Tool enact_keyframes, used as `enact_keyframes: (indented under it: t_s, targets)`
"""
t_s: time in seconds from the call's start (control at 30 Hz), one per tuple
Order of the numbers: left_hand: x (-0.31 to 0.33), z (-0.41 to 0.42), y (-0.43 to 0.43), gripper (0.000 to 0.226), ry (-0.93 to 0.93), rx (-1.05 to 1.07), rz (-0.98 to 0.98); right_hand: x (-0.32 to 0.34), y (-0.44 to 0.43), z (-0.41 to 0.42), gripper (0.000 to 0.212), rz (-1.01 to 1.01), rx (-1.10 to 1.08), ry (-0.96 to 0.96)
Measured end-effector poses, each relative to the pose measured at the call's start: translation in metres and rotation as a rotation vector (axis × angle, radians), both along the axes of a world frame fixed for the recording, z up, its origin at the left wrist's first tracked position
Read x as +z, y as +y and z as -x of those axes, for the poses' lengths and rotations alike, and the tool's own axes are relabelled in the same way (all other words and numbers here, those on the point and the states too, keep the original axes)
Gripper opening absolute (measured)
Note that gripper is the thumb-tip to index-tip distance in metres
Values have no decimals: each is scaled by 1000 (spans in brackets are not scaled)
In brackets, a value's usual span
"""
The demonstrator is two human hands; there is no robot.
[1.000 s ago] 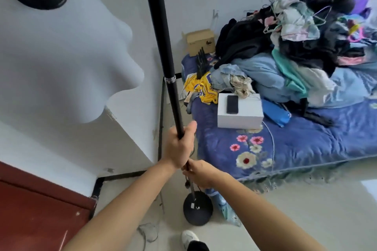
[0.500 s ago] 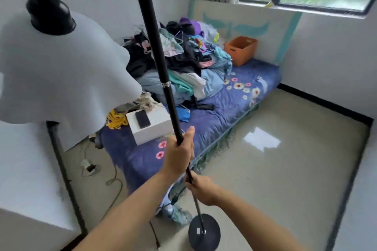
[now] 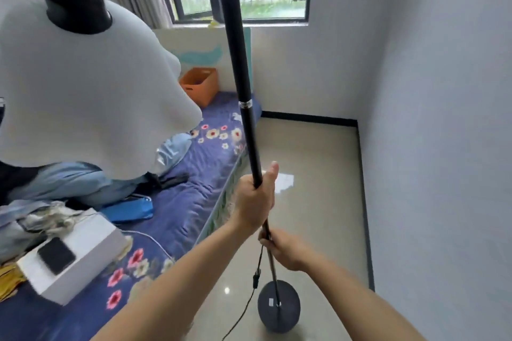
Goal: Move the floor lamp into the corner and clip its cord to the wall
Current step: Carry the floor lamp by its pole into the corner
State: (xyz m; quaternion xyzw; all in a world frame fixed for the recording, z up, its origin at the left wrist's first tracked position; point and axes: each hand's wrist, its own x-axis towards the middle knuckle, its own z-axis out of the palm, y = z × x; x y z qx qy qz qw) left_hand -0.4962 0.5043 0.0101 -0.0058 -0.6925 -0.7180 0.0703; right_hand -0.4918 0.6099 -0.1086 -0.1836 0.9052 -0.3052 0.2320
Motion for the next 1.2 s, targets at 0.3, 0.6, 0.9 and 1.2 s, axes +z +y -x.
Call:
enact_keyframes:
  t_s: [0.3, 0.6, 0.9, 1.2]
  targets:
    - [16, 148, 91, 59, -31, -86, 29, 9, 87, 148, 9, 29, -59, -37]
    - [40, 290, 124, 64, 3, -77, 45, 23, 121, 292, 10, 34, -112, 19]
    - [29, 482, 140, 67, 16, -216, 80, 20, 139, 477, 7, -40, -195, 57]
    - [45, 687, 171, 74, 24, -352, 136, 34, 167, 669, 9, -30, -337, 39]
